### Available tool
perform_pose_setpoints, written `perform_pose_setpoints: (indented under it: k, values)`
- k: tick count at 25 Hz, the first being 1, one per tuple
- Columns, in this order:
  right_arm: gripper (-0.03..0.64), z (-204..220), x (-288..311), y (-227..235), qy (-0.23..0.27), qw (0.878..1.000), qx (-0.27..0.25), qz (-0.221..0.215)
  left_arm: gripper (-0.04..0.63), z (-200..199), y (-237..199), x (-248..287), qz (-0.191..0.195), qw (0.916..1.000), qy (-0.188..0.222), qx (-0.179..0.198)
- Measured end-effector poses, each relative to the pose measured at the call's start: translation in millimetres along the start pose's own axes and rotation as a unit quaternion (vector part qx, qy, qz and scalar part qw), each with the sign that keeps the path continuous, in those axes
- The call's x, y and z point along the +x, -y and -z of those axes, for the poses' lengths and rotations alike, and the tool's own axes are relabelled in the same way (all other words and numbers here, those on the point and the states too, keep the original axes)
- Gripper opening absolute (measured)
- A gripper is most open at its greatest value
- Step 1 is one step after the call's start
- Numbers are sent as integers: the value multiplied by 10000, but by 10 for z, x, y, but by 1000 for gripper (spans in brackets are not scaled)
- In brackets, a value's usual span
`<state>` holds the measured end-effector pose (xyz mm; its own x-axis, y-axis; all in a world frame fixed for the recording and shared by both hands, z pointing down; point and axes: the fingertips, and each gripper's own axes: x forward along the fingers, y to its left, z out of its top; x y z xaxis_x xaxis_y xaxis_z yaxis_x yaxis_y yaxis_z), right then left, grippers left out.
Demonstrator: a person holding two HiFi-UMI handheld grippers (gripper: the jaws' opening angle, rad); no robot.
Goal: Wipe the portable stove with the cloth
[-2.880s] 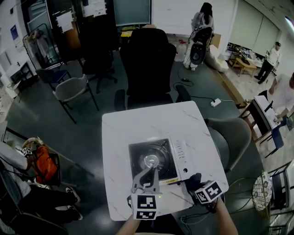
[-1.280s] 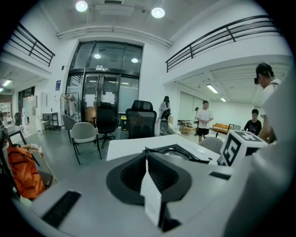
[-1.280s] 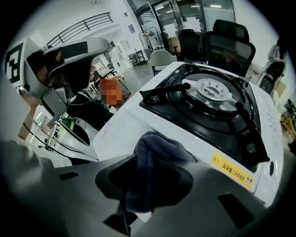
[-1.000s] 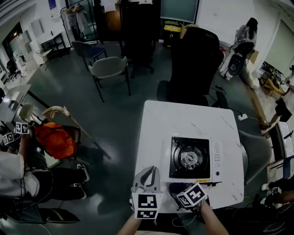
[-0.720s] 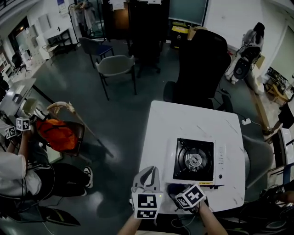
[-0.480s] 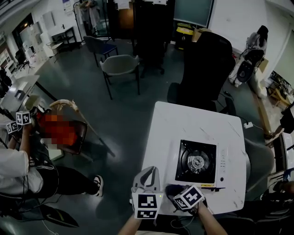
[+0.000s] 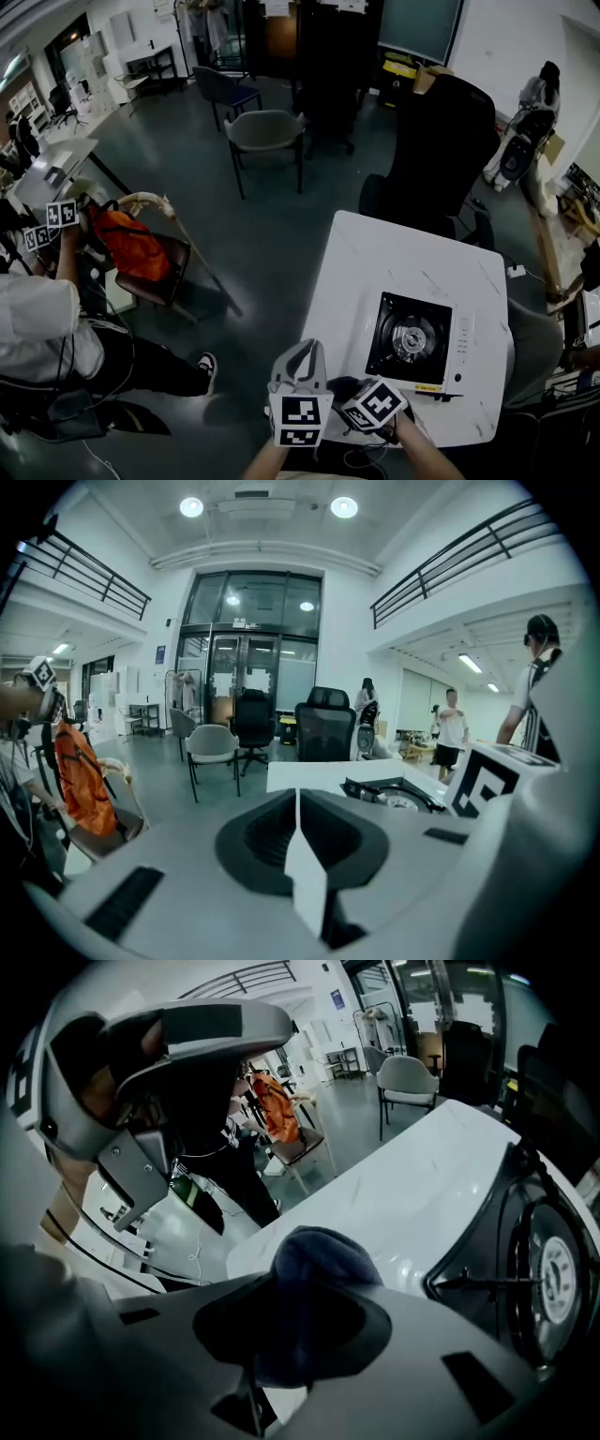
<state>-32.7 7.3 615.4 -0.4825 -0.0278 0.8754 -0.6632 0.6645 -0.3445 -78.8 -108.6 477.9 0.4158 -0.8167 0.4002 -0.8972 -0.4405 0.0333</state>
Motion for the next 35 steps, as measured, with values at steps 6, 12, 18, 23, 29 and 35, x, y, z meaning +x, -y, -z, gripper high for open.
perform_pose_setpoints:
  k: [6,12,18,23,29,35]
  values:
    - [106,-213,-41,-28,70,9995,-226,-225,21,-26,-93,3,-217,9997,37,-91]
    - [106,-343,-54,-20,67,9983,-402,-413,21,-37,-167,-6,-438,9989,63,-166]
    - [106,-611,-103,59,186,9965,-685,-448,21,-66,-217,-2,-632,9978,60,-204]
    - [105,-728,-120,52,86,9952,-689,-694,21,-107,-256,-53,-801,9965,36,-219]
    - [106,-895,-135,98,-104,9913,-1247,-412,21,-122,-336,-76,-1026,9944,38,-259]
    - [105,-1002,-95,230,-273,9857,-1632,-307,21,-127,-379,-78,-1190,9924,35,-302]
